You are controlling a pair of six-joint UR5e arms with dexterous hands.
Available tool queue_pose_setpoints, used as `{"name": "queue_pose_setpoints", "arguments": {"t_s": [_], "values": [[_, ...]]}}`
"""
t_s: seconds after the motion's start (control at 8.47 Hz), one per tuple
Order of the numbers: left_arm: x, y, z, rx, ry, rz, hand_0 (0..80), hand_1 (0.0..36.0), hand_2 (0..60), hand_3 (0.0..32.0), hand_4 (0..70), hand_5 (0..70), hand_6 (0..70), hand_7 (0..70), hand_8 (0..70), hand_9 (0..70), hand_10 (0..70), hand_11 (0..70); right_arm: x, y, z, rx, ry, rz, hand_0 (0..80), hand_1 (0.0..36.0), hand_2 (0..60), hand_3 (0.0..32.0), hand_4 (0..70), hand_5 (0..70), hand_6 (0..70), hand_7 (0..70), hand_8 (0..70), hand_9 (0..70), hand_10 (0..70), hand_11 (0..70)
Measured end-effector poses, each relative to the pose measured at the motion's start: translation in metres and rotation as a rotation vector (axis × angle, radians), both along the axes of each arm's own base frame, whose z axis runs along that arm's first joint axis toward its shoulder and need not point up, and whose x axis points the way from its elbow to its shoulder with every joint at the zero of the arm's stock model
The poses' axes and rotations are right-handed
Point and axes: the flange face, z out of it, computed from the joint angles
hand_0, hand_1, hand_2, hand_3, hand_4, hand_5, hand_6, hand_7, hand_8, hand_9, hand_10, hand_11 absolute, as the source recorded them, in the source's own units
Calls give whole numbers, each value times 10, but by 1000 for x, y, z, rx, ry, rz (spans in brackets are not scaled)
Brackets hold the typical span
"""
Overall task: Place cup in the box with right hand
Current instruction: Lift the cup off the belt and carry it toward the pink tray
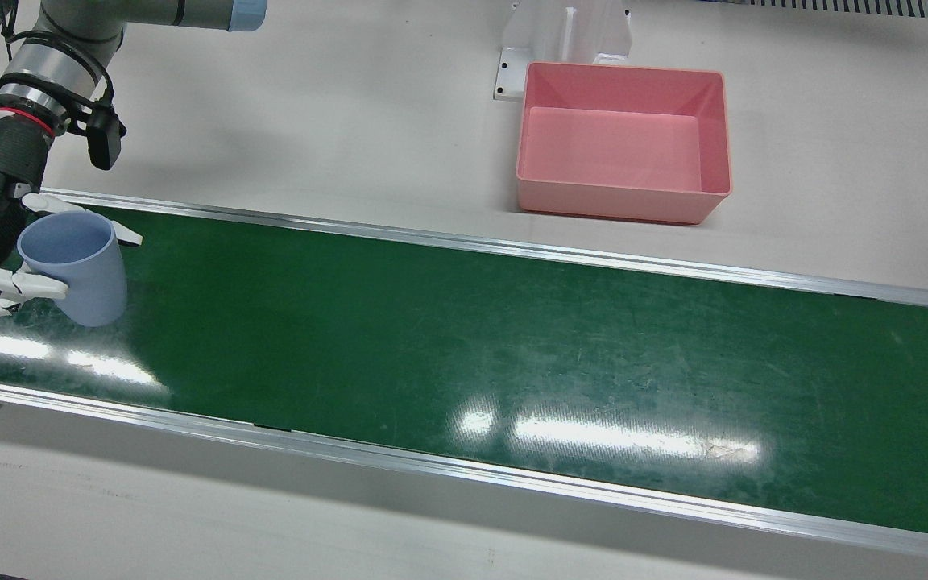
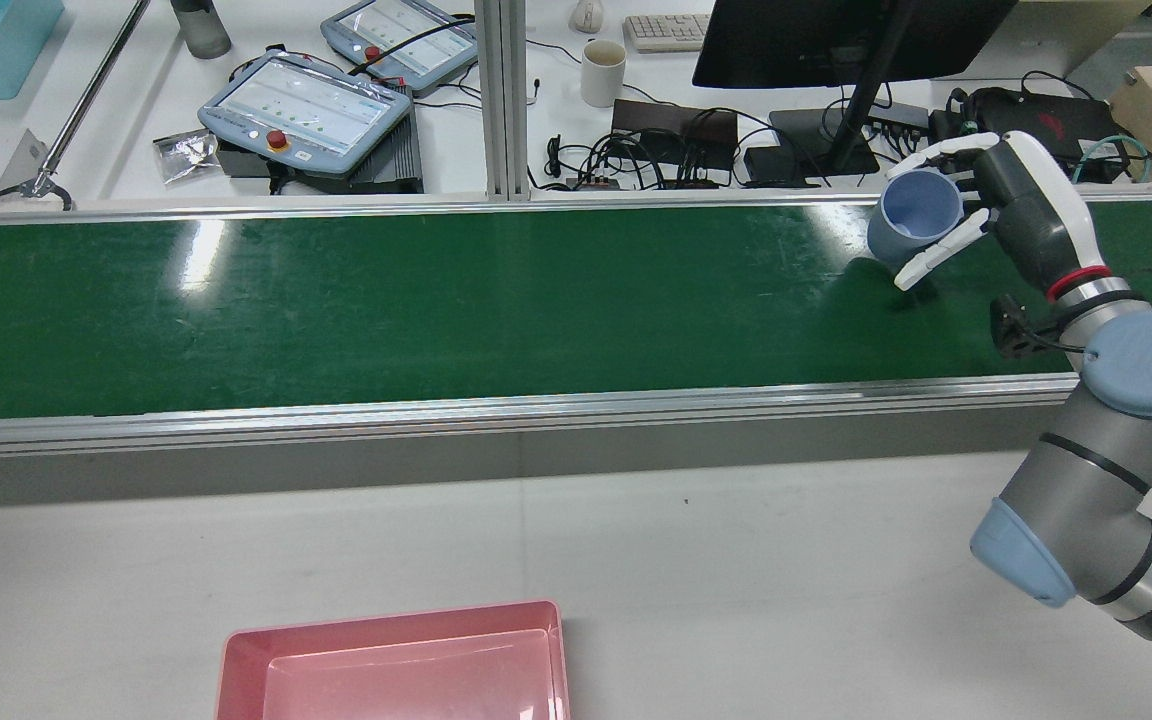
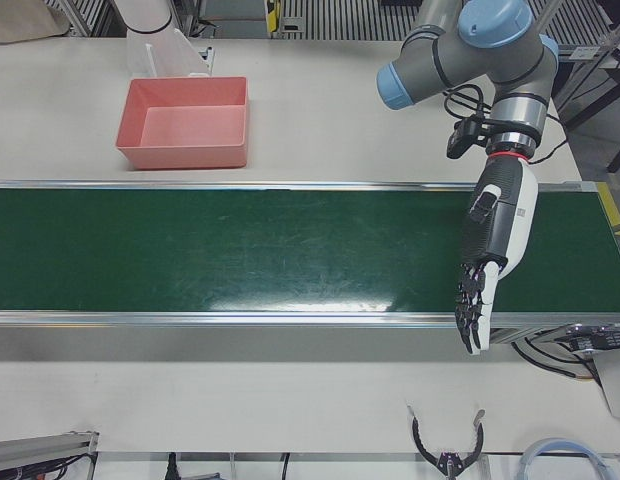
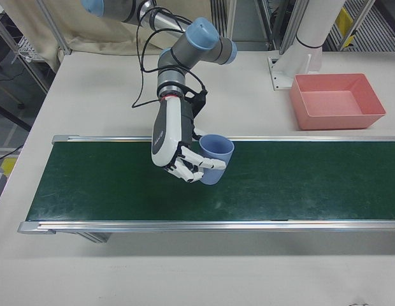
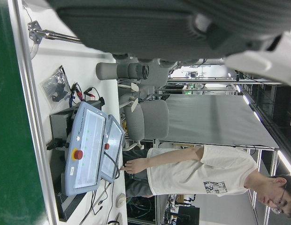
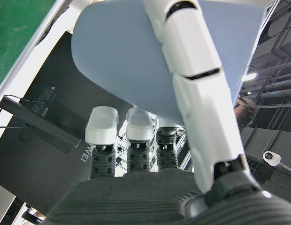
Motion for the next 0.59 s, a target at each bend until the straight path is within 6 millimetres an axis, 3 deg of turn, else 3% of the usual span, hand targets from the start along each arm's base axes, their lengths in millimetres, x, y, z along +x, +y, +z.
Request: {"name": "queue_pose_setpoints", "arguments": {"t_s": [0.24, 0.59], "values": [[0, 0, 0, 0, 0, 0, 0, 0, 0, 0, 0, 0, 0, 0, 0, 0, 0, 0, -3, 20, -48, 53, -38, -26, 800, 360, 600, 0, 700, 246, 522, 700, 700, 700, 700, 700], [0, 0, 0, -1, 0, 0, 0, 0, 0, 0, 0, 0, 0, 0, 0, 0, 0, 0, -36, 54, -114, 166, -124, -125, 800, 360, 600, 0, 700, 264, 539, 700, 700, 700, 700, 700]]}}
